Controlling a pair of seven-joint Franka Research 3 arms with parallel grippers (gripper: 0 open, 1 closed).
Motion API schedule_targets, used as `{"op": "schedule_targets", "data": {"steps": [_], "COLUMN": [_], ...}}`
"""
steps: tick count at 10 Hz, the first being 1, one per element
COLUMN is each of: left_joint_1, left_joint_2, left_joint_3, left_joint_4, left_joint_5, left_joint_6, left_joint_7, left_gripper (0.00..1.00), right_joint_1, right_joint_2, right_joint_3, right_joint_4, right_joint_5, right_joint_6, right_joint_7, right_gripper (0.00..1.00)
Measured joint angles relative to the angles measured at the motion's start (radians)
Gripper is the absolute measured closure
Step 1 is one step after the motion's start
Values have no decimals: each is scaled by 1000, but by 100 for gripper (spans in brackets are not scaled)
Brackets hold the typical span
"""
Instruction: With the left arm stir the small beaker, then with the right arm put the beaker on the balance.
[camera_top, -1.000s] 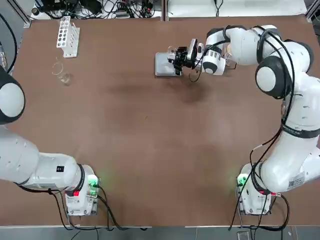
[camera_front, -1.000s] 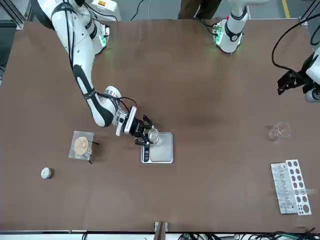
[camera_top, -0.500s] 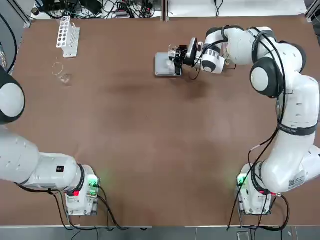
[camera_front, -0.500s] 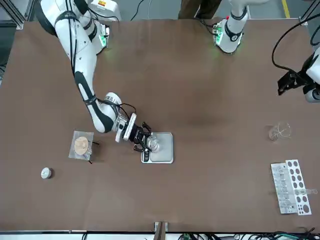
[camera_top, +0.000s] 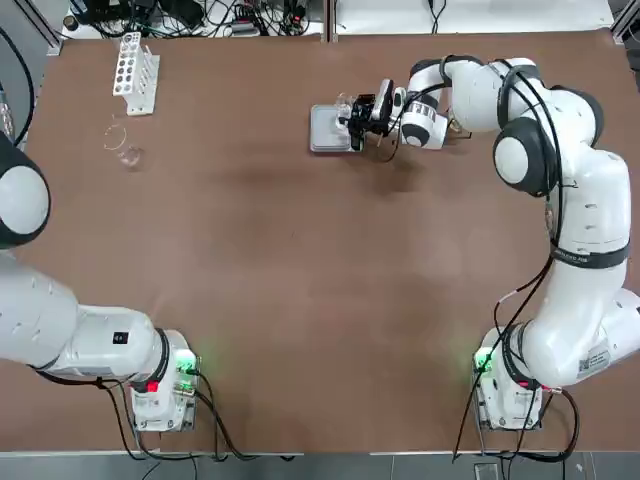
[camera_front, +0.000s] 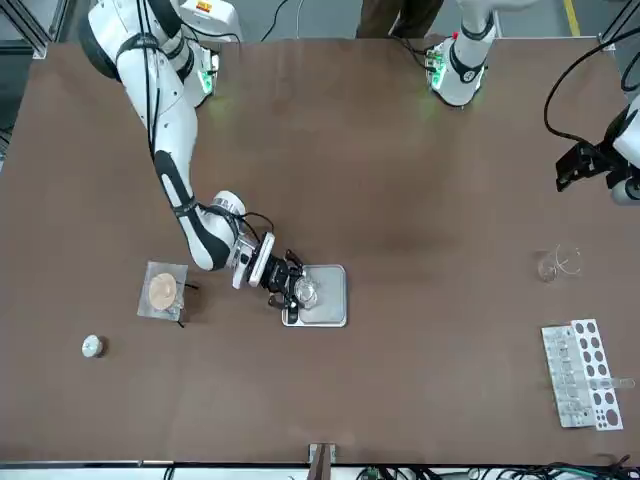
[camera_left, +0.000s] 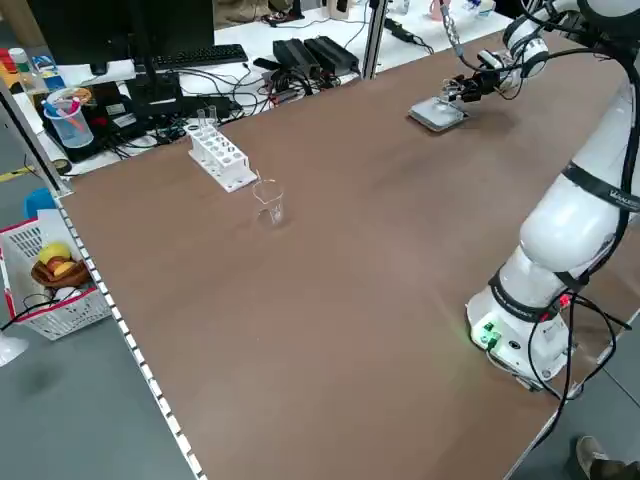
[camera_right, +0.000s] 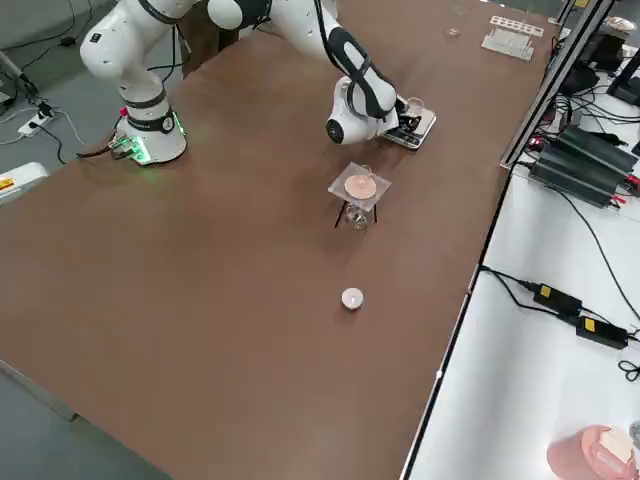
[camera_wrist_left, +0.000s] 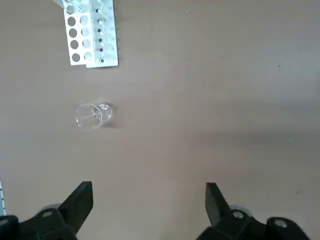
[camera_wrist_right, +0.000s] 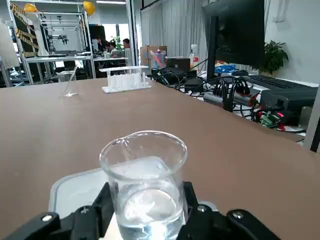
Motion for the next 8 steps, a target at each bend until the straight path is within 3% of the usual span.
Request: {"op": "schedule_targets", "data": {"steps": [7,8], "left_joint_1": [1,1], "left_joint_2": [0,0], "left_joint_3": [1,1], "left_joint_4": [0,0], "left_joint_5": [0,0], "left_joint_6": [1,1], "left_joint_7": [0,0], "left_gripper": [0,0], "right_joint_1": [20,20], "right_joint_2": [24,24], "right_joint_3": [-2,-3], "right_joint_4": [32,34], "right_joint_5": [19,19], "right_joint_6": [25,25], "right_joint_7": [3,4], "right_gripper": [39,26]}}
